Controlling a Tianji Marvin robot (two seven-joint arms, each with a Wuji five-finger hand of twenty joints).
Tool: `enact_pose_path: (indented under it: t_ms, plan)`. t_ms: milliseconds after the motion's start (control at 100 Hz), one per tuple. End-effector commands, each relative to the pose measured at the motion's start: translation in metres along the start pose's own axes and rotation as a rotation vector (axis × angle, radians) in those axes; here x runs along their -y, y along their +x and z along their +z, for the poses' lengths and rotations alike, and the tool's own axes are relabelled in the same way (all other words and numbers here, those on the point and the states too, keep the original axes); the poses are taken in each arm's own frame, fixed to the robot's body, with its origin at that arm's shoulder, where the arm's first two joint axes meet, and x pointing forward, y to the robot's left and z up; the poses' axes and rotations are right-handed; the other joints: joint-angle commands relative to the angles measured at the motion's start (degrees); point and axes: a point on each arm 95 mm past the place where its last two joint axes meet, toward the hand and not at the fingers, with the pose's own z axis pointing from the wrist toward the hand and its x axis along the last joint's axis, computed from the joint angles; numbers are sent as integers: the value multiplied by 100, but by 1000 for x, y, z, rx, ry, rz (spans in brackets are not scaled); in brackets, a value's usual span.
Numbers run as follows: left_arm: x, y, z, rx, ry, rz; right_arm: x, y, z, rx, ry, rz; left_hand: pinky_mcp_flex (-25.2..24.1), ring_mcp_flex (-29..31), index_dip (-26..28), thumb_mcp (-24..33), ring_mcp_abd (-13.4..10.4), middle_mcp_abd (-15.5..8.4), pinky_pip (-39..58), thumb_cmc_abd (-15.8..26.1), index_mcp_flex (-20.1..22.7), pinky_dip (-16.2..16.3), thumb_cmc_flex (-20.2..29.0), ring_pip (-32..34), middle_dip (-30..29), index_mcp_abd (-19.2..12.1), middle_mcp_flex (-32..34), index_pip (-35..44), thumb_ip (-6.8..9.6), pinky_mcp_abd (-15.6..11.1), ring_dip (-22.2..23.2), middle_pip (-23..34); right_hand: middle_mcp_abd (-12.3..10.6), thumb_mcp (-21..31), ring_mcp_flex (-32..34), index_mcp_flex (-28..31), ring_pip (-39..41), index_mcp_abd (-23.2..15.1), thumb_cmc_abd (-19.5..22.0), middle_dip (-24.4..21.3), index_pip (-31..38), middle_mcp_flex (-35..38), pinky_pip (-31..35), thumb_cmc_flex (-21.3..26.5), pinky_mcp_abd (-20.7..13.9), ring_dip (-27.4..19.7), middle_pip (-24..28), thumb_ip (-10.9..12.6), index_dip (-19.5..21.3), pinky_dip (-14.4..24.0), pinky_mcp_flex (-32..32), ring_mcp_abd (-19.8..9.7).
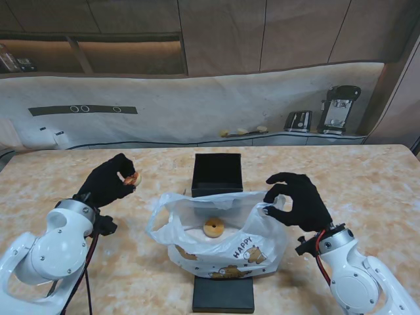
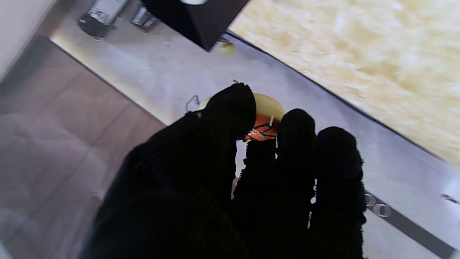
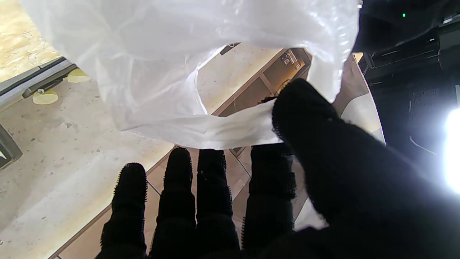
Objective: Pack mini donuts into a plastic bag, tie the opening and put the bag into the gift box
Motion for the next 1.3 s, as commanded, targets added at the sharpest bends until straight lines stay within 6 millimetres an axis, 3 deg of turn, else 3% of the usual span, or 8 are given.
enact_pose_path:
  t_ms: [0,220,580,800,1120,1240,1290]
  plan:
    - [4,21,1,-72,-10,5,5,3,-2,3,14,9,-38,144,140,541,42,-212,37,143,94,149,301,32,367,-51,550,234,102,73,164,580,-78,217,40,180,25,-305,-81,-76,161,87,55,107,10,92,9,-62,14,-60,-8,-21]
    - [-9,54,11,-193,-99,-47,6,3,-2,3,13,14,-36,143,136,507,38,-223,24,146,119,177,304,26,381,-61,557,210,103,73,173,558,-80,219,45,177,23,-305,-81,-74,157,88,56,107,14,93,8,-61,15,-57,-8,-19]
    - [-55,87,20,-262,-269,-143,5,4,-6,7,8,11,-33,149,144,473,24,-227,9,146,126,211,320,0,390,-66,583,198,105,73,167,512,-71,219,46,178,24,-290,-85,-73,158,85,51,107,14,95,6,-58,19,-55,-10,-17]
    - [-81,91,14,-288,-374,-161,4,4,-7,7,8,6,-63,154,137,485,40,-265,4,102,185,254,277,-25,406,-133,624,157,108,79,168,490,-73,220,38,172,17,-276,-86,-73,156,80,50,115,16,95,3,-53,20,-53,-9,-13]
    - [-97,88,6,-301,-487,-116,4,5,-7,4,9,2,-329,-24,130,453,172,-317,-150,58,199,310,234,-268,348,-220,552,40,174,116,132,350,-74,219,42,179,19,-297,-89,-72,154,81,40,111,12,98,3,-48,16,-51,-12,-18]
    - [-100,86,4,-311,-525,-81,5,5,-6,1,9,5,-745,-439,12,585,192,-308,-372,-146,97,419,-31,-633,352,-260,182,-590,60,12,266,24,-76,219,35,182,16,-290,-91,-72,157,78,39,114,13,97,1,-48,18,-50,-10,-12]
    - [-100,85,4,-314,-536,-74,5,5,-6,1,10,6,-1008,-763,-192,608,190,-271,-506,-3,97,473,-251,-729,87,-260,-223,-1004,114,-28,191,191,-80,218,43,184,20,-296,-89,-72,156,77,38,112,14,98,2,-49,17,-50,-10,-23]
